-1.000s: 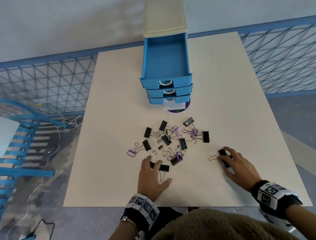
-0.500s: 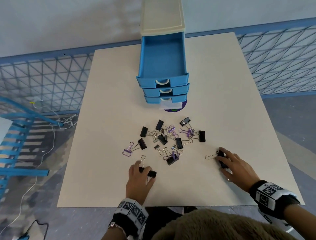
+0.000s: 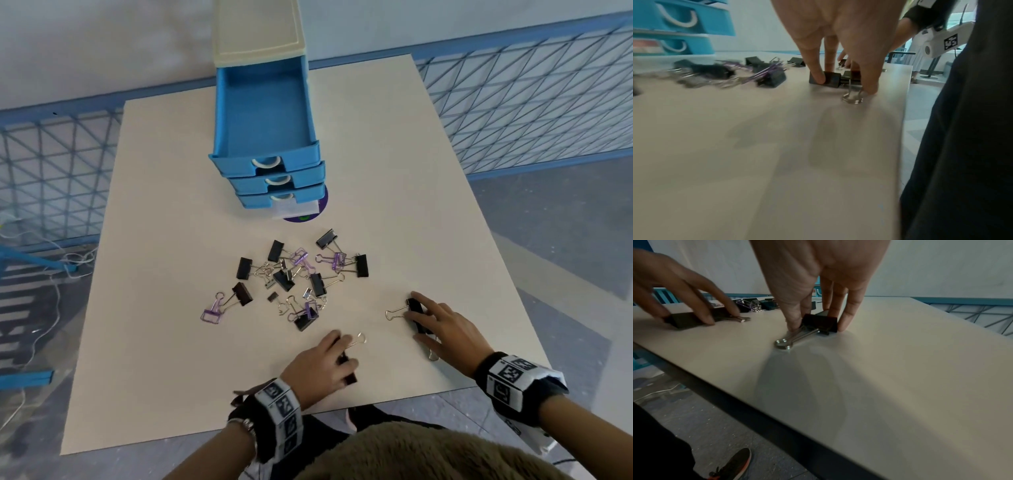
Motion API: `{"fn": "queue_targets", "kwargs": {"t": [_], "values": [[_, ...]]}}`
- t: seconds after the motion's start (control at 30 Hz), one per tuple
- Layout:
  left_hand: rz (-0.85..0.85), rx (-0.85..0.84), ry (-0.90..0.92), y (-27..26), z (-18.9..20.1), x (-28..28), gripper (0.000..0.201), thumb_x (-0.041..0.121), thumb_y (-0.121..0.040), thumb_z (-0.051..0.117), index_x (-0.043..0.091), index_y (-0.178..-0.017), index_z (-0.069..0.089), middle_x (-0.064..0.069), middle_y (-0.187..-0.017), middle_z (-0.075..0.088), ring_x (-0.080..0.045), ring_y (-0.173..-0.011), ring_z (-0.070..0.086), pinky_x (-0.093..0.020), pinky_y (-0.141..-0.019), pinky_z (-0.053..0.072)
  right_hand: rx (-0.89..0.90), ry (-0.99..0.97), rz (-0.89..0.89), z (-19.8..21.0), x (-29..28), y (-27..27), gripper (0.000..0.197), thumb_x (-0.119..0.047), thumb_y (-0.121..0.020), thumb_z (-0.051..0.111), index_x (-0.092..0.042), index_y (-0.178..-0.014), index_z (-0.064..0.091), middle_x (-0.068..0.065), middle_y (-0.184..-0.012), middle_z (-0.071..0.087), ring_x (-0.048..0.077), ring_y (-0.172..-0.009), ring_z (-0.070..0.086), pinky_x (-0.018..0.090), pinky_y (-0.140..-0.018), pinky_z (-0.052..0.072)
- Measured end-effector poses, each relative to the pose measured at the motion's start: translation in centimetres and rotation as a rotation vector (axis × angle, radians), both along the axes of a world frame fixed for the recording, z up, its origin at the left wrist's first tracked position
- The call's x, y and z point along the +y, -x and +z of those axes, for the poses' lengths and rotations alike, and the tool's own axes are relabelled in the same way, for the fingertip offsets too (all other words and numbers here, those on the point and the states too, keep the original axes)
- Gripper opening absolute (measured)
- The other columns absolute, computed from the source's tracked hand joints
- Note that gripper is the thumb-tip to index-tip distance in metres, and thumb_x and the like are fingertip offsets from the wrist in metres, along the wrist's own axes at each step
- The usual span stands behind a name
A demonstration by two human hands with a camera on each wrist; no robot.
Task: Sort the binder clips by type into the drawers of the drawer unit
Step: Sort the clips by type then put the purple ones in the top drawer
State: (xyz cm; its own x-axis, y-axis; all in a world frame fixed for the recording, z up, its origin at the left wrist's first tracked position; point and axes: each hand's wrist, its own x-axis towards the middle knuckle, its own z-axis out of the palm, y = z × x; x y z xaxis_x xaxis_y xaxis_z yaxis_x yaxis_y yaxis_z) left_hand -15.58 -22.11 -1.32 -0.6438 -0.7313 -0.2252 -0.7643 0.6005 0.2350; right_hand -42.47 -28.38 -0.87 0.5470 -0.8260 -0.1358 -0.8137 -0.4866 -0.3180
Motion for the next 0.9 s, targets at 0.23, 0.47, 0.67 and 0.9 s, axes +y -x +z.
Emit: {"fn": "queue_targets", "kwargs": {"t": [0.23, 0.47, 0.67, 0.9], "values": [[0.077, -0.059, -0.182, 7.0, 1.9, -5.9, 0.042, 0.021, -0.089, 0.055, 0.006, -0.125, 0.041, -0.018, -0.147, 0.025, -0.034, -0.139, 0.015, -0.045, -0.086, 0.05, -0.012, -0.07, -0.192, 0.2, -1.6, 0.1, 0.042, -0.011, -0.07, 0.077, -0.014, -0.109, 0.063, 0.012, -0.136, 0.05, 0.034, -0.094, 0.063, 0.04, -0.06, 0.056], [0.253, 0.061, -0.155, 6.1, 2.1, -5.9, 0.052, 0.031, -0.094, 0.046, 0.01, -0.139, 0.03, -0.016, -0.151, 0.022, -0.028, -0.142, 0.014, -0.04, -0.113, 0.023, -0.013, -0.013, -0.25, 1.1, -2.2, -0.4, 0.037, -0.019, -0.07, 0.078, -0.012, -0.104, 0.065, 0.02, -0.13, 0.054, 0.04, -0.093, 0.062, 0.043, -0.061, 0.055], [0.518, 0.148, -0.078, -0.7, 3.4, -4.3, 0.047, 0.015, -0.092, 0.047, 0.016, -0.137, 0.035, -0.012, -0.149, 0.028, -0.026, -0.135, 0.031, -0.036, -0.104, 0.038, -0.027, 0.076, -0.08, 2.5, -2.3, -4.2, 0.042, -0.043, -0.08, 0.043, -0.015, -0.106, 0.061, 0.018, -0.121, 0.059, 0.034, -0.1, 0.061, 0.043, -0.08, 0.052], [0.515, 0.096, -0.088, -4.5, 2.7, -3.3, 0.044, 0.018, -0.08, 0.063, 0.017, -0.122, 0.051, -0.015, -0.127, 0.052, -0.03, -0.108, 0.057, -0.036, -0.071, 0.054, -0.032, 0.033, 0.243, 2.5, -2.3, -11.9, 0.037, -0.03, -0.059, 0.081, -0.02, -0.09, 0.063, 0.008, -0.101, 0.07, 0.024, -0.088, 0.068, 0.035, -0.073, 0.056]]}}
